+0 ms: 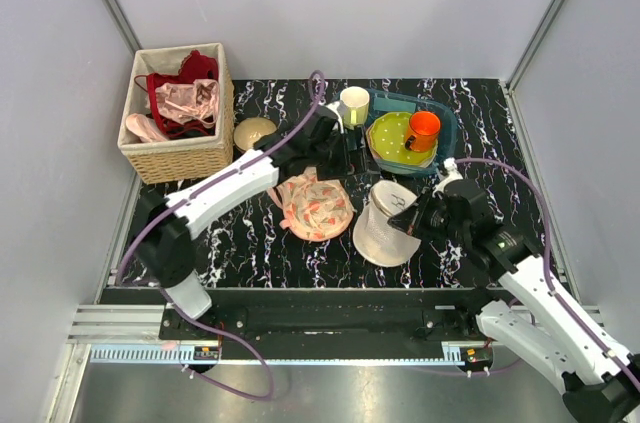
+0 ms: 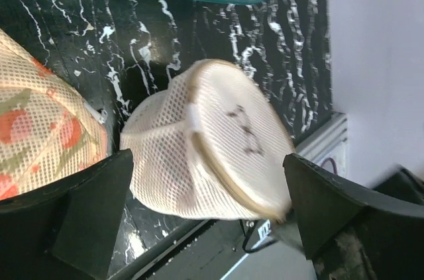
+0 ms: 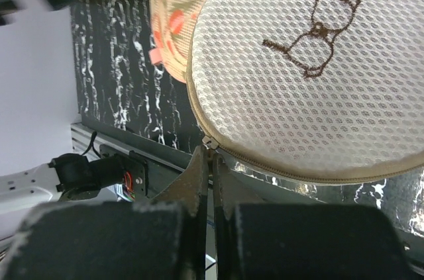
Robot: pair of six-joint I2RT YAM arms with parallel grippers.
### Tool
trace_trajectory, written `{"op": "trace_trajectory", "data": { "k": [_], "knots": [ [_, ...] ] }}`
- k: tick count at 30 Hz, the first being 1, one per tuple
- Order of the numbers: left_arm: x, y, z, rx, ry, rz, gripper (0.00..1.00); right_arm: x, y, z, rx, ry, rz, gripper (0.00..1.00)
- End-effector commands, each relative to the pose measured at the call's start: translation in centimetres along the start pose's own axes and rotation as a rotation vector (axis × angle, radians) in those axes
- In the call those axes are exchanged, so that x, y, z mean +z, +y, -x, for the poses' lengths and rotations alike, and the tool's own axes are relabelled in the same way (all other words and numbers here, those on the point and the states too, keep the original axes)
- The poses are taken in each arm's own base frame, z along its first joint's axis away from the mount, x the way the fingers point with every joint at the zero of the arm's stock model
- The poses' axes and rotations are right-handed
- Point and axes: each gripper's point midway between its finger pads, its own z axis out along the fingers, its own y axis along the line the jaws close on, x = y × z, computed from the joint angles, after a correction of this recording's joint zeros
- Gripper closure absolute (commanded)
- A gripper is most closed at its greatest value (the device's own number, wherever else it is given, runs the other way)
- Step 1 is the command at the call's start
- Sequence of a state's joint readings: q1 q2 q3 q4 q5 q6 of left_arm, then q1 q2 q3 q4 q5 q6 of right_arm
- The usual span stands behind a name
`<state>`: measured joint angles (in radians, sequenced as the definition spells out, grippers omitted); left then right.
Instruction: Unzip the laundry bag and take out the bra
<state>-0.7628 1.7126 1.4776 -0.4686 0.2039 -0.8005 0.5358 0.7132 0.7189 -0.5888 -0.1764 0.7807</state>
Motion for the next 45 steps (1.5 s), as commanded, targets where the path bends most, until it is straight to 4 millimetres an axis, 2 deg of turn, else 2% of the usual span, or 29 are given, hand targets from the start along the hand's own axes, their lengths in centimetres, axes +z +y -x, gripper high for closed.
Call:
{"op": "trace_trajectory", "data": {
  "k": [1, 5, 6, 7, 8, 10, 11, 14, 15, 18, 22, 23, 25, 27, 28, 29, 31, 33, 37, 39, 41, 42, 43, 45],
  "knots": [
    [-6.3, -4.1, 1.1, 0.032, -0.124, -0.193, 0.01, 1.2, -0.1, -0.4, 0.052, 0.011, 0.007, 1.0],
    [-6.8, -3.9, -2.8, -0.153, -0.075, -0.213, 0.02, 1.4, -0.1, -0.4, 0.056, 0.01, 0.018, 1.0],
    [-6.8, -5.5, -3.4, -0.156, -0.082, -0.282, 0.02, 1.4, -0.1, -0.5, 0.052, 0.011, 0.019, 1.0],
    [-6.4, -5.6, -4.2, -0.181, -0.06, -0.298, 0.02, 1.5, -0.2, -0.5, 0.055, 0.012, 0.018, 1.0],
    [-5.4, -4.9, -5.4, -0.259, -0.02, -0.283, 0.02, 1.4, -0.1, -0.6, 0.053, 0.016, 0.025, 1.0],
    [-4.4, -5.5, -5.9, -0.3, -0.001, -0.337, 0.01, 1.4, -0.2, -0.7, 0.051, 0.013, 0.023, 1.0],
    [-2.8, -4.4, -6.8, -0.35, 0.024, -0.314, 0.01, 1.3, -0.3, -0.7, 0.05, 0.011, 0.023, 1.0],
    [-1.3, -5.3, -6.6, -0.392, 0.042, -0.378, 0.03, 1.3, -0.3, -0.8, 0.053, 0.01, 0.024, 1.0],
    [0.0, -5.0, -7.0, -0.404, 0.066, -0.357, 0.05, 1.2, -0.4, -0.8, 0.052, 0.013, 0.023, 1.0],
    [0.6, -5.7, -6.7, -0.402, 0.069, -0.367, 0.08, 1.0, -0.4, -0.8, 0.045, 0.013, 0.019, 1.0],
    [1.2, -5.2, -6.7, -0.407, 0.062, -0.34, 0.15, 0.7, -0.7, -0.9, 0.041, 0.006, 0.007, 1.0],
    [1.3, -5.2, -6.7, -0.414, 0.061, -0.339, 0.23, 0.7, -0.9, -1.0, 0.04, 0.009, 0.0, 1.0],
    [1.9, -5.1, -6.8, -0.412, 0.068, -0.334, 0.31, 0.7, -1.1, -1.1, 0.039, 0.011, -0.009, 1.0],
    [2.5, -4.4, -6.7, -0.404, 0.07, -0.308, 0.74, 0.5, -1.5, -1.1, 0.027, 0.012, -0.028, 1.0],
    [2.8, -4.2, -6.6, -0.399, 0.083, -0.296, 0.9, 0.3, -1.7, -1.2, 0.024, 0.013, -0.039, 1.0],
    [2.8, -3.4, -6.2, -0.405, 0.089, -0.278, 1.0, 0.1, -2.5, -1.6, 0.024, 0.024, -0.075, 1.0],
    [1.9, -3.1, -5.6, -0.387, 0.078, -0.281, 1.0, -0.6, -4.1, -1.5, 0.016, -0.009, -0.141, 1.0],
    [1.2, -1.9, -4.2, -0.373, 0.027, -0.243, 1.0, -1.2, -6.3, -2.2, 0.028, -0.014, -0.222, 1.0],
    [-0.3, -0.3, -1.8, -0.286, -0.021, -0.152, 1.0, -1.6, -5.7, -3.5, 0.117, -0.003, -0.153, 1.0],
    [-0.5, -1.2, 0.6, -0.235, -0.076, -0.139, 1.0, -1.3, -5.3, -4.5, 0.148, 0.035, -0.117, 1.0],
    [0.1, -1.1, 1.1, -0.187, -0.08, -0.112, 1.0, -1.0, -4.5, -4.5, 0.167, 0.041, -0.08, 1.0],
    [0.6, -2.1, 2.4, -0.169, -0.09, -0.123, 1.0, -1.0, -4.1, -4.5, 0.165, 0.049, -0.062, 1.0],
    [1.0, -1.8, 2.4, -0.137, -0.074, -0.097, 0.95, -1.0, -3.8, -4.2, 0.163, 0.045, -0.055, 1.0],
    [2.0, -2.8, 4.1, -0.098, -0.079, -0.085, 0.91, -1.2, -2.8, -3.5, 0.146, 0.033, -0.032, 1.0]
  ]
}}
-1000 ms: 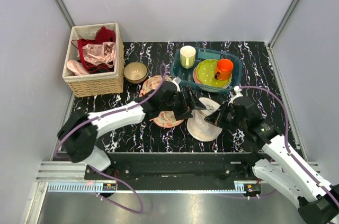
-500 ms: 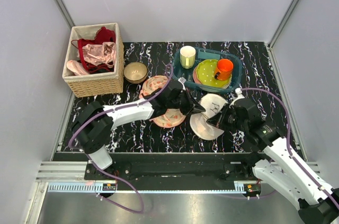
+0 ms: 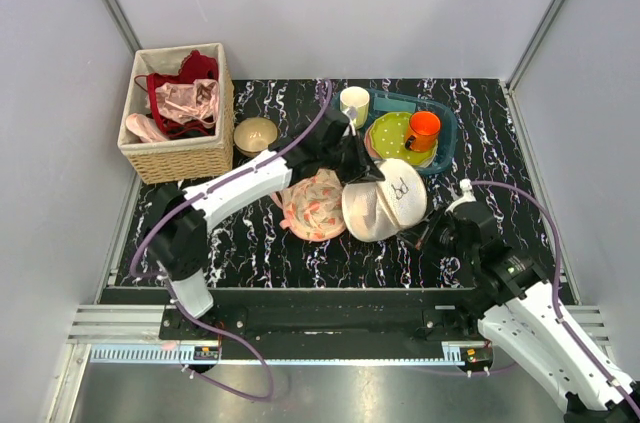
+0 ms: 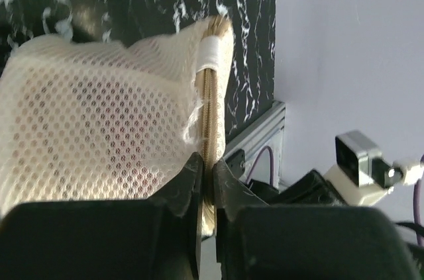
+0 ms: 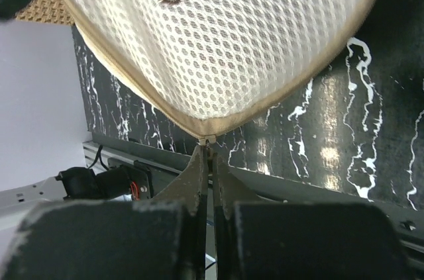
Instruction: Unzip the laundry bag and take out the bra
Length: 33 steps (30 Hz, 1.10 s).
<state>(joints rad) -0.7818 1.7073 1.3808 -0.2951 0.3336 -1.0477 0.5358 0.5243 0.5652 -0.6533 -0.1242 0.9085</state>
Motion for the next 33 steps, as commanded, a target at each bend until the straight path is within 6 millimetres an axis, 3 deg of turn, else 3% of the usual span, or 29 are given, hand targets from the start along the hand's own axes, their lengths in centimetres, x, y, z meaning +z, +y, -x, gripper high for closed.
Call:
{"op": "trace_trajectory", "data": {
  "k": [1, 4, 5, 6, 8, 10, 14, 18, 19, 20, 21, 29, 30, 32, 33],
  "knots": [
    [0.8, -0.6, 5.9, 0.142, -0.118, 0.086, 0.91, -0.5, 1.2, -0.6, 0.003, 0.057, 0.026, 1.0],
    [0.3, -1.4, 5.6, 0.169, -0.086, 0.084, 0.76, -0.9, 2.8, 0.7, -0.04, 0.019, 0.073, 1.0],
    [-0.2, -1.6, 5.4, 0.173, -0.087, 0.08, 0.49, -0.9, 3.1, 1.1, -0.049, 0.005, 0.078, 1.0],
    [-1.6, -1.9, 5.2, 0.185, -0.102, 0.075, 0.37, -0.7, 3.3, 1.5, -0.05, -0.005, 0.069, 1.0],
    [-3.2, -1.2, 5.8, 0.168, -0.17, 0.133, 0.16, -0.4, 3.9, 1.7, -0.049, 0.001, 0.083, 1.0],
    [-5.9, -1.1, 5.7, 0.14, -0.223, 0.162, 0.08, 0.0, 4.8, 1.9, -0.046, 0.002, 0.12, 1.0],
    [-8.2, -2.6, 3.7, 0.104, -0.233, 0.112, 0.09, 0.4, 5.7, 2.5, -0.045, -0.022, 0.15, 1.0],
    [-6.3, -3.0, -2.0, -0.001, -0.116, 0.07, 0.13, 1.3, 5.4, 2.3, -0.058, 0.008, 0.123, 1.0],
    [-5.8, -2.9, -2.6, -0.036, -0.097, 0.056, 0.14, 1.4, 5.6, 2.4, -0.057, 0.007, 0.135, 1.0],
    [-4.7, -1.3, -4.0, -0.072, -0.056, 0.075, 0.14, 1.5, 5.5, 2.2, -0.055, 0.013, 0.139, 1.0],
    [-4.2, -2.0, -4.2, -0.093, -0.058, 0.037, 0.15, 1.4, 5.7, 2.3, -0.053, 0.007, 0.145, 1.0],
    [-0.6, -1.0, -5.6, -0.123, 0.026, 0.056, 0.18, 1.4, 5.5, 1.8, -0.043, 0.022, 0.154, 1.0],
    [-0.1, -0.8, -5.5, -0.127, 0.026, 0.064, 0.21, 1.3, 5.4, 1.8, -0.045, 0.022, 0.156, 1.0],
    [0.2, -0.3, -5.2, -0.133, 0.013, 0.092, 0.44, 1.2, 5.3, 1.6, -0.041, 0.022, 0.154, 1.0],
    [0.2, 0.1, -4.9, -0.133, 0.011, 0.105, 0.62, 1.2, 4.9, 1.4, -0.039, 0.031, 0.138, 1.0]
  ]
}}
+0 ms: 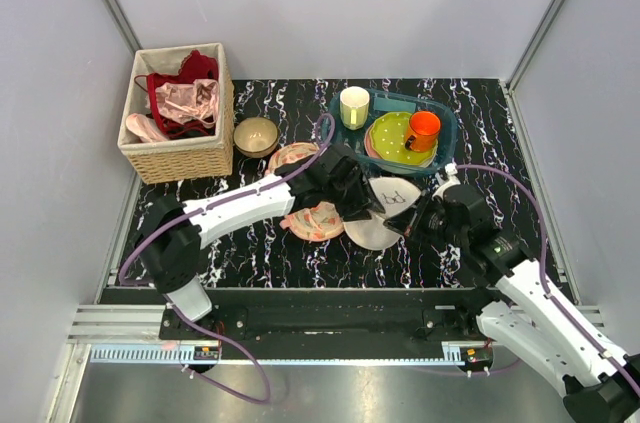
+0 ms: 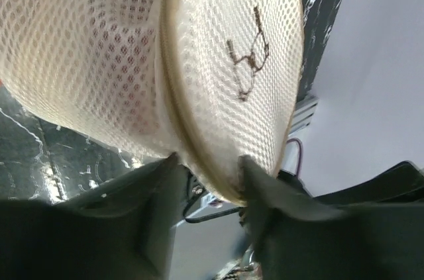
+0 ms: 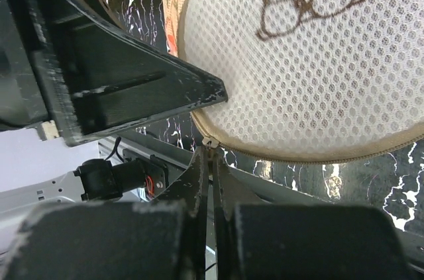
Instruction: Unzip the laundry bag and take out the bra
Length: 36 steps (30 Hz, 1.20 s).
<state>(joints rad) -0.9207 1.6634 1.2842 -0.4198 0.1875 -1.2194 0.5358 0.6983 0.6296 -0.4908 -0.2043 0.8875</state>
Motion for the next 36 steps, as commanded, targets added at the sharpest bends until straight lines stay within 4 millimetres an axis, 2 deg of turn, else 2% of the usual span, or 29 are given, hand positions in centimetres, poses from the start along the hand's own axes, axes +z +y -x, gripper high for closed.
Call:
{"op": "trace_trajectory", "data": {
  "k": [1, 2, 4, 7, 9, 10, 11, 12, 13, 14, 15, 16, 18, 19, 20, 21, 22, 25, 28, 30, 32, 36],
  "knots": [
    [-1.1, -3.3, 1.9, -0.002, -0.035, -0.091, 0.79, -0.7, 0.9, -0.1, -0.02, 0.001, 0.041, 1.0],
    [-1.5, -3.3, 2.2, -0.002, -0.032, -0.091, 1.0, -0.9, 0.4, -0.3, -0.025, 0.009, 0.019, 1.0],
    [-3.1, -3.0, 3.8, 0.008, -0.065, -0.103, 1.0, -1.5, -2.5, -1.3, -0.016, 0.026, -0.103, 1.0],
    [-5.0, -2.5, 6.1, 0.042, -0.13, -0.106, 1.0, -2.9, -5.1, -2.3, 0.018, 0.002, -0.177, 1.0],
    [-5.8, -2.9, 7.4, 0.066, -0.138, -0.125, 1.0, -3.6, -4.8, -2.5, 0.036, -0.017, -0.135, 1.0],
    [-5.2, -3.0, 7.6, 0.079, -0.124, -0.124, 1.0, -3.6, -4.6, -2.8, 0.057, -0.012, -0.118, 1.0],
    [-5.6, -4.3, 8.0, 0.118, -0.12, -0.143, 1.0, -3.6, -4.2, -2.8, 0.062, -0.009, -0.101, 1.0],
    [-5.4, -4.8, 8.3, 0.133, -0.116, -0.143, 1.0, -3.5, -3.8, -2.6, 0.062, -0.009, -0.086, 1.0],
    [-3.8, -4.5, 8.5, 0.14, -0.09, -0.123, 1.0, -3.8, -3.0, -2.3, 0.061, -0.009, -0.068, 1.0],
    [-4.0, -6.4, 8.8, 0.186, -0.077, -0.17, 1.0, -3.7, -2.7, -2.1, 0.058, -0.008, -0.067, 1.0],
    [-3.4, -7.0, 8.8, 0.213, -0.059, -0.186, 1.0, -3.7, -2.2, -1.8, 0.047, -0.017, -0.053, 1.0],
    [-1.6, -6.6, 8.8, 0.226, -0.029, -0.175, 0.89, -4.0, -1.3, -1.3, 0.039, -0.027, -0.031, 1.0],
    [-0.8, -7.4, 8.5, 0.26, -0.002, -0.204, 0.71, -4.0, -0.5, -0.6, 0.02, -0.034, -0.018, 1.0],
    [-0.8, -7.6, 8.3, 0.272, 0.005, -0.223, 0.5, -4.2, 0.2, -0.1, 0.008, -0.047, -0.01, 1.0],
    [-1.3, -8.2, 8.1, 0.302, -0.008, -0.252, 0.38, -4.0, 0.2, 0.1, 0.0, -0.042, -0.025, 1.0],
    [-1.5, -7.7, 8.0, 0.306, -0.02, -0.242, 0.22, -3.8, 0.2, 0.3, -0.02, -0.043, -0.034, 1.0],
    [-3.4, -8.4, 8.3, 0.322, -0.072, -0.256, 0.03, -3.8, 0.4, 0.7, -0.028, -0.052, -0.038, 1.0],
    [-6.5, -7.8, 7.7, 0.339, -0.127, -0.26, 0.01, -3.0, 0.5, 1.1, -0.033, -0.053, -0.041, 1.0],
    [-7.7, -5.7, 5.6, 0.314, -0.116, -0.237, 0.01, -2.2, 0.7, 1.1, -0.033, -0.042, -0.028, 1.0],
    [-8.0, -5.5, 3.8, 0.301, -0.093, -0.24, 0.01, -1.5, 1.0, 1.2, -0.03, -0.038, -0.02, 1.0],
    [-7.3, -5.6, 1.9, 0.295, -0.058, -0.247, 0.01, -0.9, 1.1, 1.2, -0.026, -0.022, -0.021, 1.0],
    [-5.3, -5.2, 0.3, 0.233, -0.01, -0.214, 0.05, -0.6, 1.8, 1.6, -0.03, -0.023, -0.007, 1.0]
  ]
}}
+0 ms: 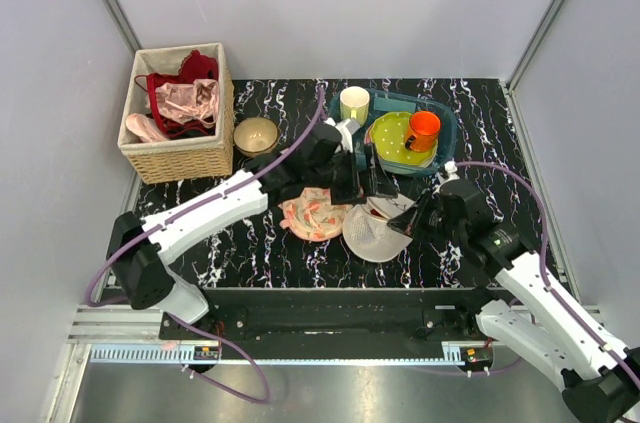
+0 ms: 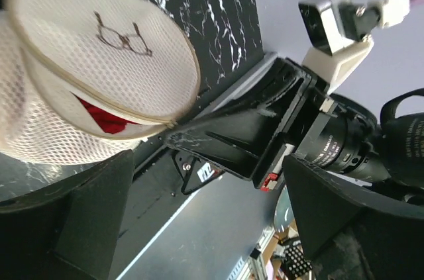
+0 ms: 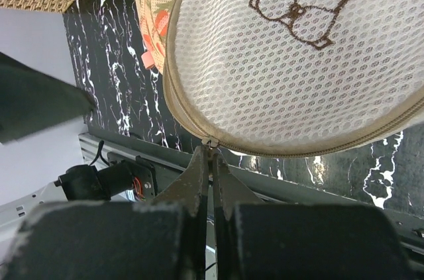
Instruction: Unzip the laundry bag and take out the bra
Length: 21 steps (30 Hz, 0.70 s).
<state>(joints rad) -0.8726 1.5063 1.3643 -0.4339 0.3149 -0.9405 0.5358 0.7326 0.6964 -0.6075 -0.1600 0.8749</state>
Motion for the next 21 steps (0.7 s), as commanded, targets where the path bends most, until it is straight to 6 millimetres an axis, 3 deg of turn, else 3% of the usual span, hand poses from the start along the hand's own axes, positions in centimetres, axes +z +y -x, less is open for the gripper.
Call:
{"op": "trace_trajectory", "data": {
  "k": [1, 5, 12, 16, 21],
  "knots": [
    [2.5, 0.7, -1.1, -0.086, 0.009, 0.025, 0.05, -0.3, 2.7, 1.5, -0.036, -0.037, 0.088, 1.0],
    [3.4, 2.3, -2.3, -0.196, 0.009, 0.07, 0.05, -0.4, 2.6, 1.4, -0.038, -0.04, 0.086, 1.0],
    [3.1, 4.0, -2.6, -0.306, -0.041, 0.112, 0.02, -0.5, 1.7, 0.7, -0.021, -0.029, 0.075, 1.0],
    [3.9, 3.6, -3.2, -0.375, -0.007, 0.06, 0.02, -0.8, 1.7, 0.6, -0.02, -0.031, 0.08, 1.0],
    [4.0, 3.4, -2.4, -0.383, -0.042, 0.053, 0.02, -1.1, 2.0, 0.8, -0.024, -0.038, 0.089, 1.0]
  ]
}}
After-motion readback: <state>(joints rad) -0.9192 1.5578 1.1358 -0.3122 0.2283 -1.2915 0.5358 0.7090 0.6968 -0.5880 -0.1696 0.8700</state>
